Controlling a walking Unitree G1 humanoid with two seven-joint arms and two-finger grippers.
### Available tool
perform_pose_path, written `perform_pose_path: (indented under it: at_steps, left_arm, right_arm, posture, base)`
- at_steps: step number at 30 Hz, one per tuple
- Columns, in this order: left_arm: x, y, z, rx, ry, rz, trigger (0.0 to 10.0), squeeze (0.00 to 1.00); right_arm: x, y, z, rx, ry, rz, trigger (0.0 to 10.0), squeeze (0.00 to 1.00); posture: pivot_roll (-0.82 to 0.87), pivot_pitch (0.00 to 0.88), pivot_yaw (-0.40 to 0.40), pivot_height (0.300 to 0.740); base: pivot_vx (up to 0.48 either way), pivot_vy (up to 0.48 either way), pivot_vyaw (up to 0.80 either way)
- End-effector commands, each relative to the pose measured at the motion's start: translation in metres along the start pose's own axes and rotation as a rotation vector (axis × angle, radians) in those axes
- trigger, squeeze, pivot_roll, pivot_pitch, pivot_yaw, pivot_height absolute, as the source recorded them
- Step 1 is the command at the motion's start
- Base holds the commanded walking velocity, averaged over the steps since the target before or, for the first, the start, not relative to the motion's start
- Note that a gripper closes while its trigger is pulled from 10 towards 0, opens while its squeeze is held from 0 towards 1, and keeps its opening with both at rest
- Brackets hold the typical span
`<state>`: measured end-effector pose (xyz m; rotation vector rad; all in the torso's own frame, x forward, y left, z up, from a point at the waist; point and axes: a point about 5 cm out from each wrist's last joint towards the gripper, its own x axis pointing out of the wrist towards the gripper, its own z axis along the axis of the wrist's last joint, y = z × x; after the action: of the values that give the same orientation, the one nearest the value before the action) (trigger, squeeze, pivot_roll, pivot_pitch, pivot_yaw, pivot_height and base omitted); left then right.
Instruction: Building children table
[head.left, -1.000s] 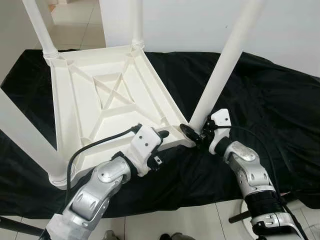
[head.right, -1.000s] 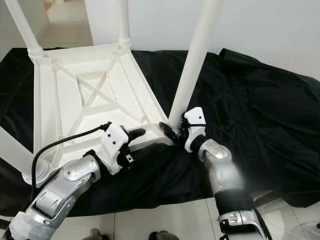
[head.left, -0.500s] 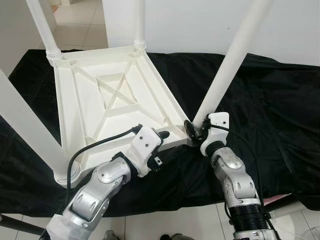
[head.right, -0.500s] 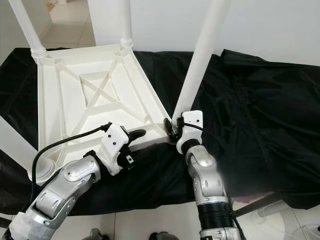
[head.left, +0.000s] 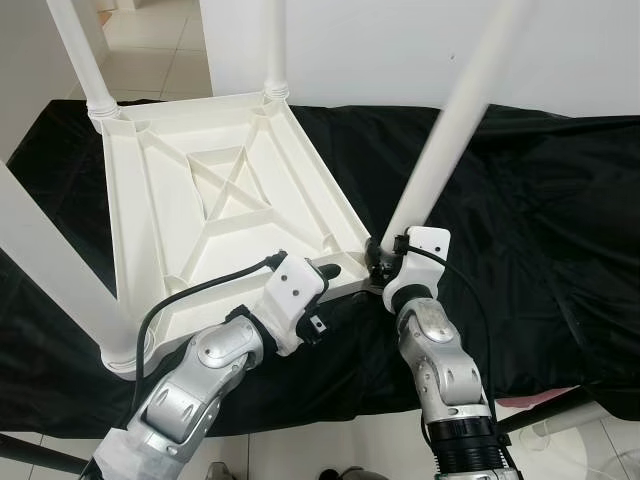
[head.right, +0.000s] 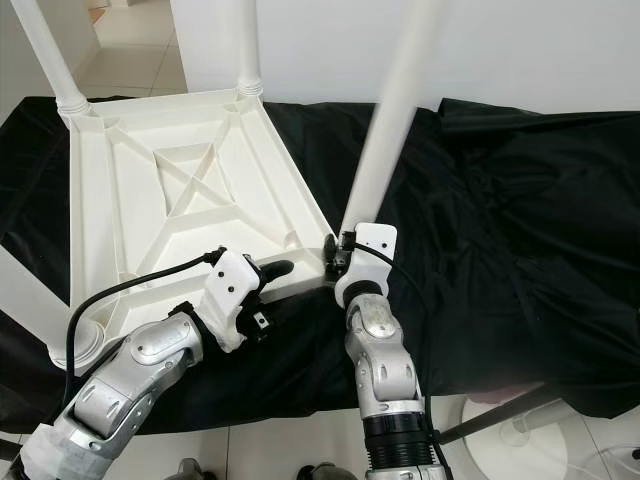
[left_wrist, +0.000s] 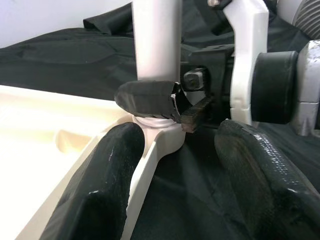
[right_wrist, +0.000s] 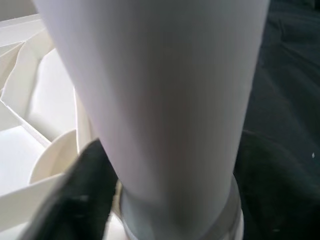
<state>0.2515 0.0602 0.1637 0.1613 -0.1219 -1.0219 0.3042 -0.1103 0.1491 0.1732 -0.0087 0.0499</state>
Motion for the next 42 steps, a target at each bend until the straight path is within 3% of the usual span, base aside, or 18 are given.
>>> perform_pose_path:
  at_steps: [1, 3, 5, 13, 14, 15, 16, 17, 18, 25, 28, 34, 35, 36, 37, 38, 42]
  left_arm:
    - [0.001, -0.005, 0.000, 0.020, -0.003, -0.074, 10.0, 0.00]
    - [0.001, -0.005, 0.000, 0.021, -0.004, -0.073, 10.0, 0.00]
    - [0.001, -0.006, -0.001, 0.013, 0.001, -0.071, 10.0, 0.00]
    - [0.001, -0.003, -0.005, 0.004, 0.014, -0.036, 10.0, 0.00]
    - [0.001, -0.003, -0.005, 0.004, 0.019, -0.029, 10.0, 0.00]
    - [0.001, -0.003, -0.005, 0.004, 0.019, -0.029, 10.0, 0.00]
    - [0.001, -0.003, -0.006, 0.001, 0.025, -0.023, 10.0, 0.00]
    - [0.001, -0.003, -0.006, 0.001, 0.025, -0.023, 10.0, 0.00]
    - [0.001, -0.003, -0.007, -0.001, 0.029, -0.013, 10.0, 0.00]
    - [0.002, 0.000, -0.006, 0.024, 0.035, 0.012, 10.0, 0.00]
    - [0.004, 0.000, -0.004, 0.049, 0.026, 0.013, 10.0, 0.00]
    - [0.003, 0.002, -0.003, 0.057, 0.024, 0.025, 10.0, 0.00]
    - [0.003, 0.003, -0.002, 0.059, 0.023, 0.030, 10.0, 0.00]
    - [0.003, 0.003, -0.002, 0.059, 0.023, 0.030, 10.0, 0.00]
    - [0.002, 0.003, -0.001, 0.066, 0.018, 0.037, 10.0, 0.00]
    - [0.002, 0.003, -0.001, 0.076, 0.016, 0.046, 10.0, 0.00]
    - [0.002, 0.004, 0.000, 0.080, 0.013, 0.057, 10.0, 0.00]
  right_arm:
    - [-0.007, 0.002, -0.006, 0.019, 0.019, 0.037, 10.0, 1.00]
    - [-0.009, 0.001, -0.005, 0.013, 0.012, 0.055, 10.0, 1.00]
    - [-0.012, -0.001, -0.005, -0.053, 0.006, 0.123, 10.0, 1.00]
    - [-0.012, -0.019, -0.003, -0.088, -0.014, 0.189, 10.0, 1.00]
    - [-0.010, -0.023, -0.001, -0.094, -0.027, 0.207, 10.0, 0.88]
    - [-0.010, -0.023, -0.001, -0.094, -0.027, 0.207, 10.0, 0.88]
    - [-0.009, -0.027, 0.002, -0.102, -0.040, 0.229, 10.0, 0.27]
    - [-0.009, -0.027, 0.002, -0.102, -0.040, 0.229, 10.0, 0.27]
    - [-0.005, -0.031, 0.006, -0.121, -0.057, 0.258, 10.0, 0.00]
    - [0.005, -0.037, 0.014, -0.197, -0.087, 0.350, 10.0, 0.00]
    - [0.019, -0.031, 0.010, -0.265, -0.057, 0.443, 10.0, 0.00]
    - [0.024, -0.027, 0.007, -0.301, -0.045, 0.504, 10.0, 0.00]
    - [0.025, -0.027, 0.007, -0.297, -0.044, 0.508, 5.4, 0.00]
    - [0.025, -0.027, 0.007, -0.297, -0.044, 0.508, 5.4, 0.00]
    - [0.027, -0.029, 0.007, -0.293, -0.047, 0.506, 0.9, 0.00]
    - [0.028, -0.030, 0.007, -0.286, -0.050, 0.509, 0.0, 0.00]
    - [0.029, -0.031, 0.004, -0.282, -0.054, 0.521, 0.0, 0.00]
  posture:
    - [-0.06, 0.062, -0.052, 0.740]
    - [-0.06, 0.063, -0.053, 0.740]
    - [-0.06, 0.064, -0.054, 0.740]
    - [-0.06, 0.064, -0.062, 0.740]
    - [-0.06, 0.064, -0.062, 0.740]
    - [-0.06, 0.064, -0.062, 0.740]
    - [-0.06, 0.066, -0.064, 0.740]
    - [-0.06, 0.066, -0.064, 0.740]
    - [-0.05, 0.067, -0.064, 0.740]
    - [-0.05, 0.072, -0.060, 0.740]
    - [-0.05, 0.075, -0.058, 0.740]
    - [-0.04, 0.079, -0.059, 0.740]
    - [-0.04, 0.082, -0.063, 0.740]
    - [-0.04, 0.082, -0.063, 0.740]
    - [-0.03, 0.086, -0.068, 0.740]
    - [-0.02, 0.088, -0.069, 0.740]
    - [-0.02, 0.092, -0.068, 0.740]
  base:
    - [0.000, 0.000, 0.00]
    - [0.000, 0.000, 0.00]
    - [0.000, 0.000, 0.00]
    - [0.000, 0.000, 0.00]
    - [0.000, 0.000, 0.00]
    - [0.000, 0.000, 0.00]
    - [0.000, 0.000, 0.00]
    - [0.000, 0.000, 0.00]
    - [0.000, 0.000, 0.00]
    - [0.000, 0.000, 0.00]
    - [0.000, 0.000, 0.00]
    - [0.000, 0.000, 0.00]
    - [0.000, 0.000, 0.00]
    - [0.000, 0.000, 0.00]
    - [0.000, 0.000, 0.00]
    - [0.000, 0.000, 0.00]
    - [0.000, 0.000, 0.00]
